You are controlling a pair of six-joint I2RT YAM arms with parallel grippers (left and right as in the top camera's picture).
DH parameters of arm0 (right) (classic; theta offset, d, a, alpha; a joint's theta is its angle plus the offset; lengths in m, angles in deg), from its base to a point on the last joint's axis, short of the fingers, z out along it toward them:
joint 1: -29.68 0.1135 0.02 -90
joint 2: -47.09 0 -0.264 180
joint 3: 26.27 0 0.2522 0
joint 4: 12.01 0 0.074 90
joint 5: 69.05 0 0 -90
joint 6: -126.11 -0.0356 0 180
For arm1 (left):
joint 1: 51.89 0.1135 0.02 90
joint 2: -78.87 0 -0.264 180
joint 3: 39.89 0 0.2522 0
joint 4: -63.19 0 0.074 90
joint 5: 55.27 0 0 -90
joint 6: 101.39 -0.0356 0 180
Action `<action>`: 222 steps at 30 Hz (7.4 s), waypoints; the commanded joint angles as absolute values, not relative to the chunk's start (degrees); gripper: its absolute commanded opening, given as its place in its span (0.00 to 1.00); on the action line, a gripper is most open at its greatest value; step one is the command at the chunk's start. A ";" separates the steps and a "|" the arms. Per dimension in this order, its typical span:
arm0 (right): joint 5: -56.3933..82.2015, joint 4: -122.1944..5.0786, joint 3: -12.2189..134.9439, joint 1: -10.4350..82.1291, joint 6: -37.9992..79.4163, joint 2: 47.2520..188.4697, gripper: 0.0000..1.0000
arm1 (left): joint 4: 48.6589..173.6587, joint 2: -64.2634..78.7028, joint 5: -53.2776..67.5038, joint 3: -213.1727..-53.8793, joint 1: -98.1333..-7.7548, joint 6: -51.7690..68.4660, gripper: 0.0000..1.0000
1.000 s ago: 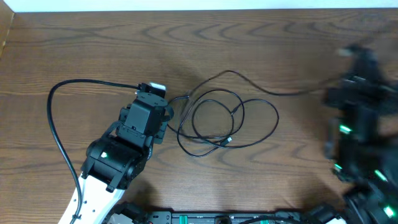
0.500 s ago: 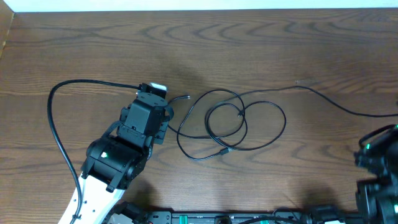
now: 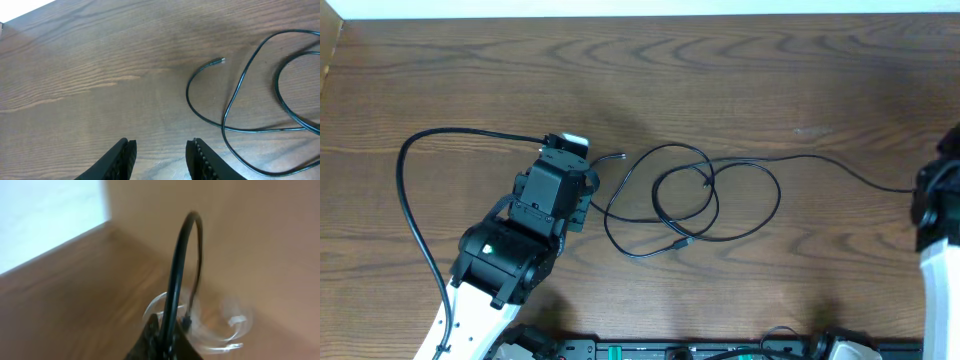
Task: Untangle cables
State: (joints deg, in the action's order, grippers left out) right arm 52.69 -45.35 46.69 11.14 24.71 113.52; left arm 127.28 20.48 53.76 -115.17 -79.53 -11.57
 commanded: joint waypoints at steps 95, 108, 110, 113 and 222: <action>21.79 -48.91 50.53 40.95 53.87 159.57 0.71 | 127.48 19.27 49.67 -115.32 -79.29 -11.27 0.39; 18.77 -45.89 50.51 41.02 45.34 170.26 0.69 | 127.50 19.27 49.03 -115.32 -79.29 -11.27 0.39; 18.55 -45.67 50.51 41.02 45.32 170.94 0.68 | 127.50 19.27 49.03 -115.32 -79.29 -11.27 0.39; 18.38 -45.61 50.47 41.02 45.34 171.27 0.68 | 127.50 19.27 49.03 -115.32 -79.29 -11.29 0.39; 5.20 -76.32 86.90 41.72 38.46 125.48 0.01 | 127.50 17.77 49.03 -115.28 -79.29 -11.27 0.39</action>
